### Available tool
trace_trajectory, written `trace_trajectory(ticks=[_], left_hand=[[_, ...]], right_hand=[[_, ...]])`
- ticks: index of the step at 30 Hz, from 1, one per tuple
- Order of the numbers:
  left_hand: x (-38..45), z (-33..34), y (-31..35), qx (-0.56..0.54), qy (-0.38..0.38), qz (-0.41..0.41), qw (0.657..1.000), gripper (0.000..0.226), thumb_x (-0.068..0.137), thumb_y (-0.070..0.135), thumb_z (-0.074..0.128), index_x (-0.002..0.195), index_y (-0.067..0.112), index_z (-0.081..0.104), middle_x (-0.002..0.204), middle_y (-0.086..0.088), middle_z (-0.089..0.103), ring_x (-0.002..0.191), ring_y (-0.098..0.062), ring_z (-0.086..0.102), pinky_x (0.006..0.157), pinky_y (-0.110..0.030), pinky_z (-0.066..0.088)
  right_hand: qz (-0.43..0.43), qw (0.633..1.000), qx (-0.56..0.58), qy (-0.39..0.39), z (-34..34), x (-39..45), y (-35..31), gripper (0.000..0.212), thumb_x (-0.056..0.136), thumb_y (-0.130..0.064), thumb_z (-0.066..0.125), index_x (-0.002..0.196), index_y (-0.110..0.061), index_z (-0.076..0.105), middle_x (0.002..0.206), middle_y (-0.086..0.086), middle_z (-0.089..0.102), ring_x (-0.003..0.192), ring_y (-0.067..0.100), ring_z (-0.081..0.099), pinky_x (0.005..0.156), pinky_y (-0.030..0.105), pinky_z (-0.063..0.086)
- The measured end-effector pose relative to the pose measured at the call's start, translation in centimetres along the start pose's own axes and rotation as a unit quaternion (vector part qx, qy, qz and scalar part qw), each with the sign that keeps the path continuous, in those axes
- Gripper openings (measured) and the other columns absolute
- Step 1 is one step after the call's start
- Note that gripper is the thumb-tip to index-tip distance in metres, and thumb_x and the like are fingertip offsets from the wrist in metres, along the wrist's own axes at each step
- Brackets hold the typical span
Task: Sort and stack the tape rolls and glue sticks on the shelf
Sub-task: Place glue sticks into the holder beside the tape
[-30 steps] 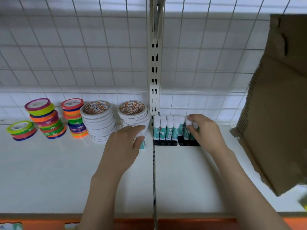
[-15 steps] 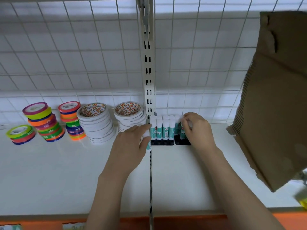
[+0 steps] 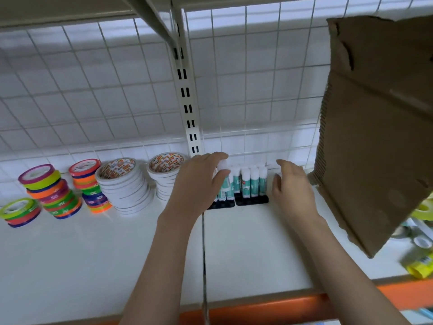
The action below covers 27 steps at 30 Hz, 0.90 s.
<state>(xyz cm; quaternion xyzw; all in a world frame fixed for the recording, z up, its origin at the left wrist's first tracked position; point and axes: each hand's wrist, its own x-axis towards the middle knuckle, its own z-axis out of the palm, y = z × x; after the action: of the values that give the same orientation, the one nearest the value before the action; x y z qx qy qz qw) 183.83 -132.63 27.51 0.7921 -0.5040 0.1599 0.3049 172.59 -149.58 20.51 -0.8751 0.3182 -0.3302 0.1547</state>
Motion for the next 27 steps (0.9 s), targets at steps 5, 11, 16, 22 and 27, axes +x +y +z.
trace_trajectory(ticks=[5, 11, 16, 22, 27], left_hand=[[3.1, 2.3, 0.6, 0.035, -0.016, 0.025, 0.999, 0.034, 0.095, 0.03, 0.051, 0.127, 0.021, 0.054, 0.112, 0.001, 0.064, 0.107, -0.019, 0.051, 0.093, -0.032, 0.034], [4.2, 4.5, -0.2, 0.114, -0.077, 0.021, 0.99, 0.036, 0.097, 0.033, 0.045, 0.132, 0.022, 0.049, 0.118, 0.001, 0.062, 0.113, -0.019, 0.049, 0.095, -0.031, 0.029], [3.4, 5.9, -1.2, 0.13, -0.091, 0.011, 0.987, 0.039, 0.095, 0.037, 0.049, 0.131, 0.023, 0.052, 0.14, 0.008, 0.046, 0.126, -0.014, 0.039, 0.1, -0.028, 0.023], [2.3, 7.6, -1.4, 0.115, -0.075, 0.011, 0.991, 0.037, 0.086, 0.027, 0.063, 0.12, 0.013, 0.063, 0.13, -0.005, 0.058, 0.12, -0.024, 0.052, 0.102, -0.04, 0.03], [1.4, 8.4, -1.3, 0.165, -0.078, 0.014, 0.983, 0.051, 0.079, 0.023, 0.073, 0.125, 0.007, 0.058, 0.128, -0.007, 0.059, 0.116, -0.025, 0.057, 0.102, -0.045, 0.038]], right_hand=[[0.064, 0.996, -0.02, -0.056, 1.1, -1.9, 2.1, 0.044, 0.087, -0.001, 0.05, 0.131, 0.002, 0.047, 0.128, 0.022, 0.053, 0.12, 0.037, 0.046, 0.106, 0.042, 0.034], [0.062, 0.993, -0.023, -0.101, 1.6, -2.1, 2.1, 0.046, 0.088, -0.004, 0.046, 0.134, -0.002, 0.044, 0.133, 0.016, 0.05, 0.124, 0.03, 0.044, 0.108, 0.034, 0.03], [0.056, 0.989, -0.034, -0.129, 1.9, -2.1, 2.0, 0.045, 0.09, -0.008, 0.045, 0.134, -0.005, 0.043, 0.134, 0.013, 0.049, 0.123, 0.027, 0.043, 0.098, 0.027, 0.034], [0.031, 0.989, -0.039, -0.142, 2.2, -2.2, 1.8, 0.036, 0.09, -0.008, 0.043, 0.125, -0.006, 0.051, 0.125, 0.01, 0.055, 0.116, 0.026, 0.047, 0.091, 0.025, 0.035], [0.008, 0.989, -0.039, -0.139, 2.5, -2.3, 1.8, 0.036, 0.091, -0.007, 0.042, 0.126, -0.008, 0.053, 0.12, 0.008, 0.057, 0.112, 0.026, 0.048, 0.089, 0.026, 0.036]])
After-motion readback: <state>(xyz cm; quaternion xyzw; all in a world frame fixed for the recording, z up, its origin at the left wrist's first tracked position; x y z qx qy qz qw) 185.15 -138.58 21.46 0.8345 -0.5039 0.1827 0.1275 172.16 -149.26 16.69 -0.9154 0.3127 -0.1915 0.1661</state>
